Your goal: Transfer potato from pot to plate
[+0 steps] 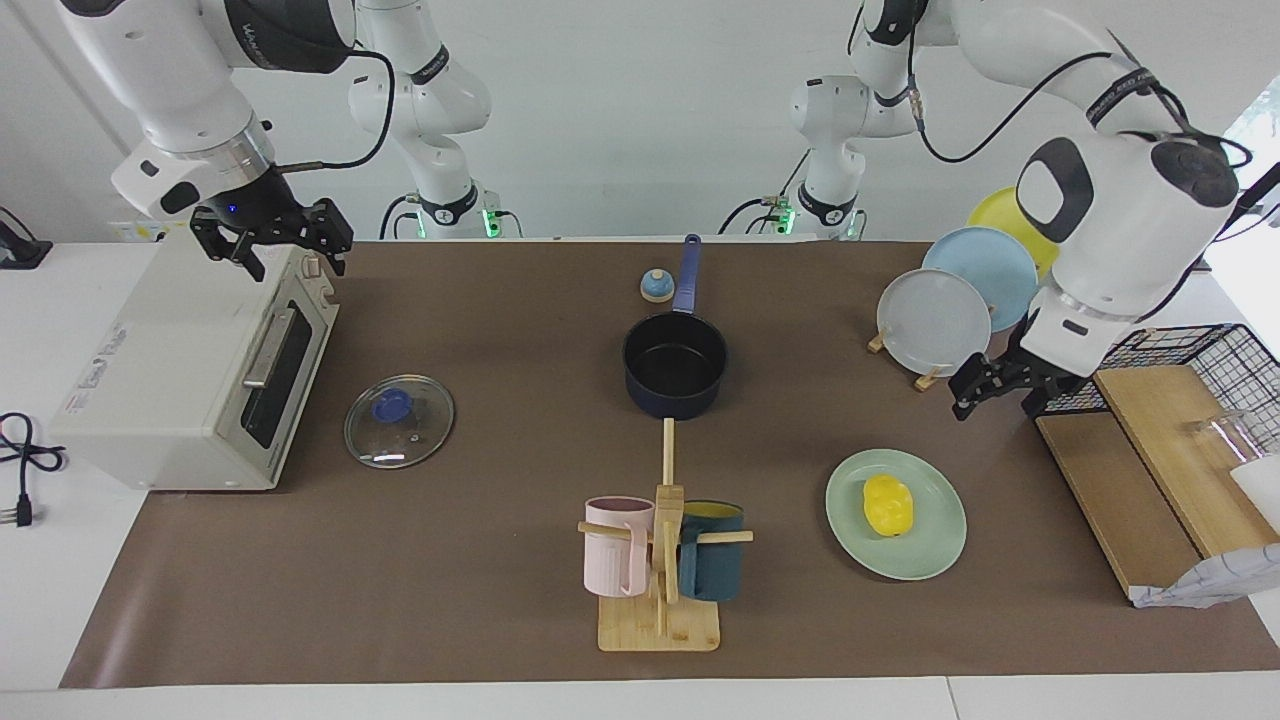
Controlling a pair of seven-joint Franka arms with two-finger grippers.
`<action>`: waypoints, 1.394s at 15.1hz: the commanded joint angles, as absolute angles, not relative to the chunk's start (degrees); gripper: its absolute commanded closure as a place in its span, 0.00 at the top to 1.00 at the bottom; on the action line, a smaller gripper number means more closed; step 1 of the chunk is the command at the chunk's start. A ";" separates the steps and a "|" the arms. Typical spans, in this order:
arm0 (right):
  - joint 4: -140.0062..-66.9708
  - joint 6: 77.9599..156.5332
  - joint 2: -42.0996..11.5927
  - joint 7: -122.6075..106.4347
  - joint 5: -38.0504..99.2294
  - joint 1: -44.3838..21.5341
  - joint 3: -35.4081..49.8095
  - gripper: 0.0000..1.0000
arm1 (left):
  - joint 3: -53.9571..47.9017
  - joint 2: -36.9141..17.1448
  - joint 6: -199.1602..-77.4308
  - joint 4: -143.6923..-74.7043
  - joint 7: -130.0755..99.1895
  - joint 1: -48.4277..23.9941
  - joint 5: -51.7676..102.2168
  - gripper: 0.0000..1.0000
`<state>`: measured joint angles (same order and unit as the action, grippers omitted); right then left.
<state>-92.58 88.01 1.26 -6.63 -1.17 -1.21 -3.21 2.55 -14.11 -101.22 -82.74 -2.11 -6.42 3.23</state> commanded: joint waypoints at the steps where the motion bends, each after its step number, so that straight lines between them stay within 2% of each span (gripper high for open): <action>1: -93.25 88.86 1.58 -5.98 -0.79 -0.97 -2.90 1.00 | 2.99 -8.01 -93.81 -85.42 -1.85 -7.03 2.02 1.00; 3: -93.25 88.86 1.58 -5.98 -0.70 -0.97 -2.90 1.00 | 2.90 -4.85 -91.59 -88.83 -2.37 -7.21 2.02 1.00; 6: -93.25 88.86 1.58 -5.98 -0.70 -1.05 -2.90 1.00 | 2.55 1.13 -95.34 -100.69 -4.22 -8.35 1.93 1.00; 7: -93.25 88.77 1.58 -5.98 -0.70 -1.05 -2.81 1.00 | 2.46 1.49 -96.06 -101.68 -4.31 -8.35 2.02 1.00; 9: -93.25 88.77 1.58 -5.98 -0.70 -1.05 -2.90 1.00 | 1.76 0.53 -95.19 -98.55 -4.83 -8.35 1.76 1.00; 12: -93.25 88.77 1.58 -5.98 -0.70 -1.05 -2.90 1.00 | 1.76 -2.19 -84.50 -88.10 -4.66 -8.44 0.89 1.00; 13: -93.25 88.77 1.58 -5.98 -0.70 -0.97 -2.90 1.00 | 1.76 -2.63 -82.29 -86.50 -4.66 -8.87 0.44 1.00; 21: -93.25 88.77 1.58 -5.98 -0.70 -0.97 -2.90 1.00 | 1.67 -2.20 -84.81 -88.59 -4.13 -8.35 1.32 1.00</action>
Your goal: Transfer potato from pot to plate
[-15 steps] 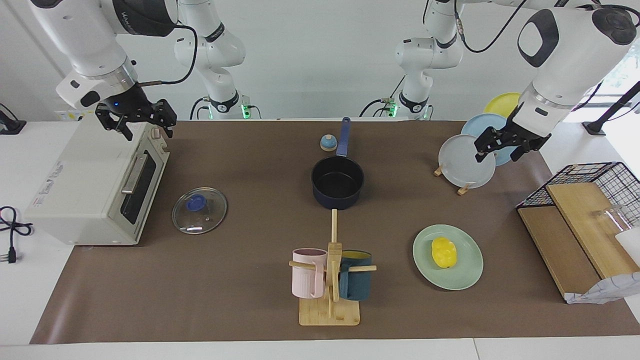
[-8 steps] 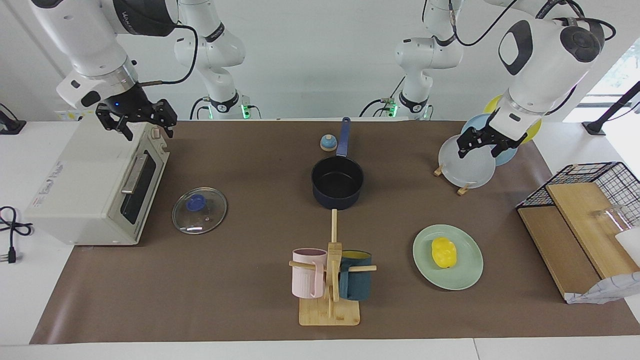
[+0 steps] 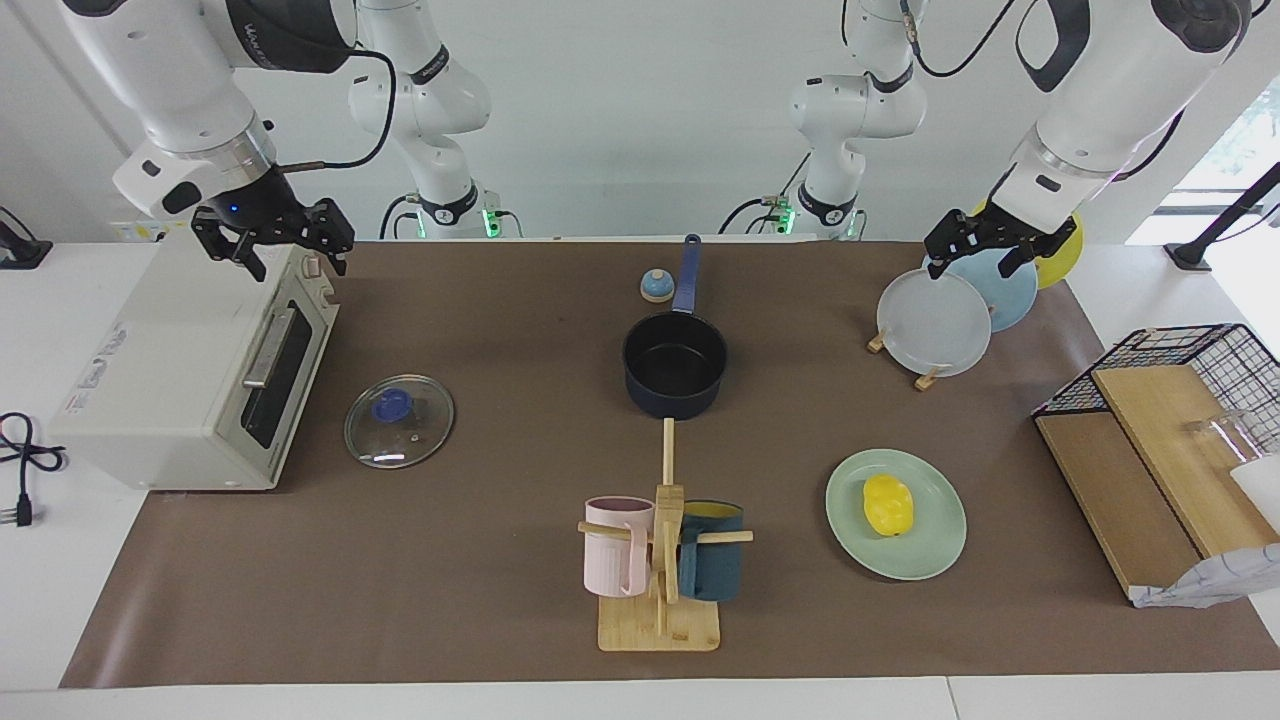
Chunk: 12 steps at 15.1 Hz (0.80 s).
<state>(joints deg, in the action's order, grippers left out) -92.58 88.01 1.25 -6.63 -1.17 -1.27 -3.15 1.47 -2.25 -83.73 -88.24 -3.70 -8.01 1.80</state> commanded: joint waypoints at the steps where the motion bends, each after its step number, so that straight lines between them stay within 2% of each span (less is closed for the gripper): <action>1: -93.25 88.77 1.58 -5.98 -0.70 -0.97 -2.81 1.00 | 1.76 -2.20 -86.03 -89.03 -4.13 -8.35 1.32 1.00; 12: -93.25 88.77 1.58 -5.98 -0.70 -1.05 -2.90 1.00 | 1.93 -2.02 -89.46 -90.35 -4.04 -8.26 1.32 1.00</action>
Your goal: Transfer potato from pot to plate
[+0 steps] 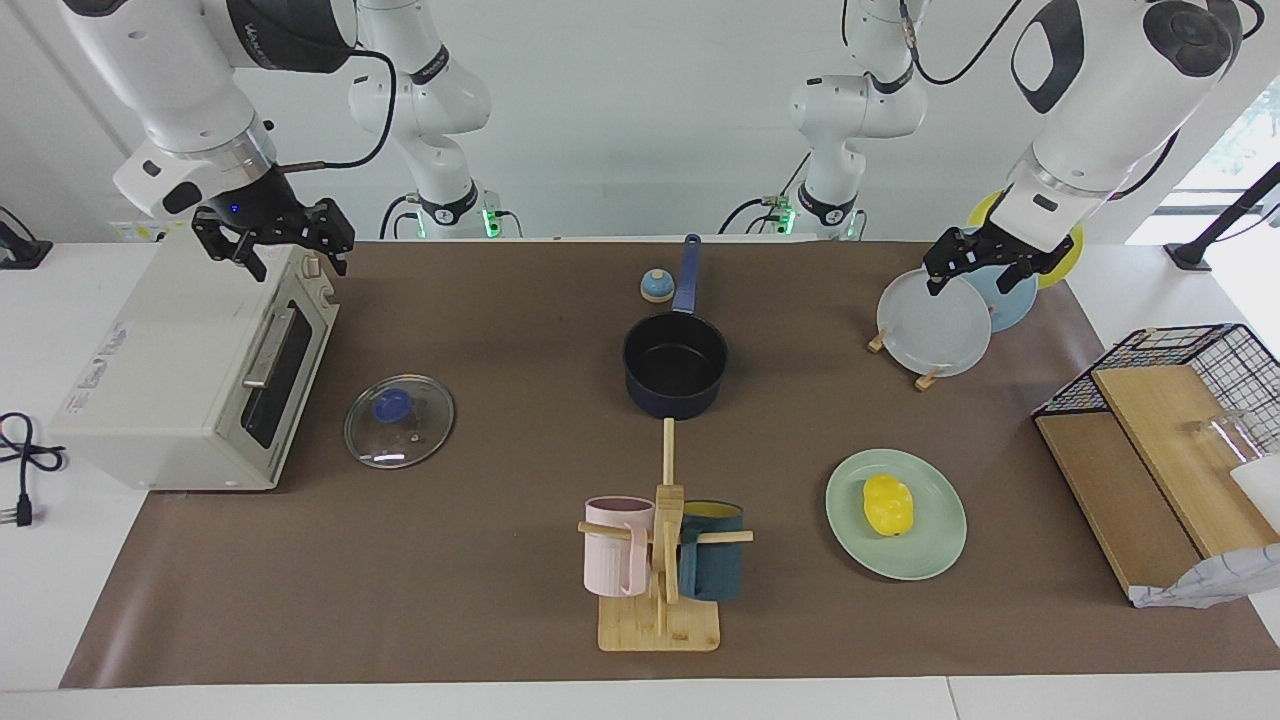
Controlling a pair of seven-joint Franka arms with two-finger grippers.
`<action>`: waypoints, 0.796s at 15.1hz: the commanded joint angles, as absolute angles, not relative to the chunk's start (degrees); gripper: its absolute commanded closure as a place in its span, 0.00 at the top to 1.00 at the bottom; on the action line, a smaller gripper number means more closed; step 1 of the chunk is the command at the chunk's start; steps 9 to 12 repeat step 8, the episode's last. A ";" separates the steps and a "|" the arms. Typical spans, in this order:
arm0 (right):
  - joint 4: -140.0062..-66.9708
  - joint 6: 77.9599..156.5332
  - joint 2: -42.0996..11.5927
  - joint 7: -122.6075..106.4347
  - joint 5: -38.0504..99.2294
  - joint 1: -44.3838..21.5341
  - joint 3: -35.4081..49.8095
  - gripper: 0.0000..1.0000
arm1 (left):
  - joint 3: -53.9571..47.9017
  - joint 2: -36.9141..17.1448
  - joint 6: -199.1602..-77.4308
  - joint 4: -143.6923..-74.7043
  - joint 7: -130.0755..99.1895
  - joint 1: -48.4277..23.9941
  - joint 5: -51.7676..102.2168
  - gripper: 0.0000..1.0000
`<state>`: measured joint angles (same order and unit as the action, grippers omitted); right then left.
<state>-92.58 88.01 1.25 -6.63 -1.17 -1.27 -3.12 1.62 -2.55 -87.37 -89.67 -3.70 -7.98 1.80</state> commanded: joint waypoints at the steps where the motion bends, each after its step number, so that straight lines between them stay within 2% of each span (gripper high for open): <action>1: -93.25 88.77 1.58 -5.98 -0.70 -1.05 -2.81 1.00 | 1.93 -2.02 -91.39 -90.70 -4.04 -8.26 1.32 1.00; 12: -93.25 88.77 1.58 -5.98 -0.70 -1.05 -2.81 1.00 | 2.02 -2.02 -92.46 -91.05 -3.52 -8.26 1.32 1.00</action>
